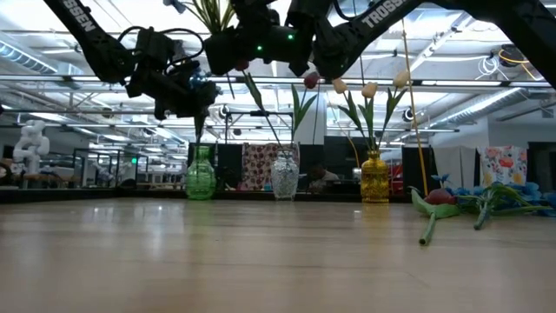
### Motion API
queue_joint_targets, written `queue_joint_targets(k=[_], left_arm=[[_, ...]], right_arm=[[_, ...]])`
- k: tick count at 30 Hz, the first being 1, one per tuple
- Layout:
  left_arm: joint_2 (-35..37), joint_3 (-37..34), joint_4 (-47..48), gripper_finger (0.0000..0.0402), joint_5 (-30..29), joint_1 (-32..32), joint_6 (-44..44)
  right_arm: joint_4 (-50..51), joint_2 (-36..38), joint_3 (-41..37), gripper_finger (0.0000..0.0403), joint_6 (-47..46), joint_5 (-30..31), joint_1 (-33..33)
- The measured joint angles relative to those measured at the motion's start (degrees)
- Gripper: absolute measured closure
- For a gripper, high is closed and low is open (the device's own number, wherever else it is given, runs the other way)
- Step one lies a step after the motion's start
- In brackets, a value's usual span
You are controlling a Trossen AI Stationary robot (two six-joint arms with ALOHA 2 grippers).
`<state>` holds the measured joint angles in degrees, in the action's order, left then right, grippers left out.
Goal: Sort flowers into vase by color
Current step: Put the left blue flowers into the green vase
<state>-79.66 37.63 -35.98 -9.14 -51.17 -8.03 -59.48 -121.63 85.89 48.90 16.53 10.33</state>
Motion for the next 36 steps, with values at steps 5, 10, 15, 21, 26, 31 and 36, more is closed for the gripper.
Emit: queue_joint_targets(k=[5, 10, 15, 21, 26, 31, 36], left_arm=[[0.0, 0.0, 1.7, 0.0360, 0.0, -0.2, 0.9], [0.0, 0.0, 2.0, 0.0359, 0.0, -0.4, 0.9], [0.0, 0.0, 1.4, 0.0359, 0.0, -0.4, 0.9], [0.0, 0.0, 0.9, 0.0359, 1.3, -0.4, 0.9], [0.0, 0.0, 0.9, 0.0359, 1.4, -0.4, 0.9], [0.0, 0.0, 0.9, 0.0359, 1.5, -0.4, 0.9], [0.0, 0.0, 0.7, 0.0359, 1.5, -0.4, -0.2]], right_arm=[[1.8, 2.1, 0.0, 0.0385, -1.4, 0.0, -0.9], [3.9, 5.2, 0.0, 0.0385, -4.8, 0.5, -1.5], [7.0, 9.1, 0.0, 0.0385, -8.9, 0.2, -1.4], [13.9, 16.4, 0.0, 0.0385, -14.6, -1.9, 0.4], [25.3, 21.9, 0.1, 0.0385, -25.7, -13.1, 3.2], [34.0, 23.0, 0.0, 0.0385, -29.9, -19.2, 3.6], [34.2, 20.4, 0.0, 0.0385, -31.5, -19.5, 3.6]])
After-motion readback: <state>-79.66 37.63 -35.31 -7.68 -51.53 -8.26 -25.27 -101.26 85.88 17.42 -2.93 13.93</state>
